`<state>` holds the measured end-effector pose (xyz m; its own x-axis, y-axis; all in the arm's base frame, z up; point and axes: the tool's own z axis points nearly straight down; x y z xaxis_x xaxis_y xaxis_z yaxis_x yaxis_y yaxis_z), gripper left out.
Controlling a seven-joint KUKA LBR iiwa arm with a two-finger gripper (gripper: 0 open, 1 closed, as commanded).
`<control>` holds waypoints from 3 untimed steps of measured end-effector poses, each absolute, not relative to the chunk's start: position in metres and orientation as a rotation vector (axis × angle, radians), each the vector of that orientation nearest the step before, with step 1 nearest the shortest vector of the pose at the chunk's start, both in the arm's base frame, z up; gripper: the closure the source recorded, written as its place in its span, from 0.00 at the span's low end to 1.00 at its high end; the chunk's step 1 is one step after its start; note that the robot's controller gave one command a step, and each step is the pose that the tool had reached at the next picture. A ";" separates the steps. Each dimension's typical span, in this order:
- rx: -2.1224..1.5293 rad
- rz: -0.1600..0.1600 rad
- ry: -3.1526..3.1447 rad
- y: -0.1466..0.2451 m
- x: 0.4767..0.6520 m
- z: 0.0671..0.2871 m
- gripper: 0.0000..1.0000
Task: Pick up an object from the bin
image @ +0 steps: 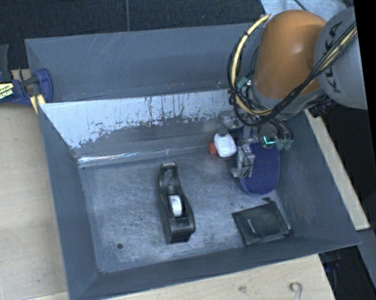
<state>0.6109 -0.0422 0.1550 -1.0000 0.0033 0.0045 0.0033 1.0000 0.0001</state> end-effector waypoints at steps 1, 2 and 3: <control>0.237 0.002 -3.130 -0.082 0.576 0.113 0.00; 0.822 -0.014 -3.036 -0.132 0.576 0.071 0.00; 0.824 -0.013 -3.038 -0.131 0.578 0.073 1.00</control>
Offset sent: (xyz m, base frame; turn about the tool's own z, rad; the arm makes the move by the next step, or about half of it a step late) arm -0.0337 -0.0374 -0.0408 -0.1582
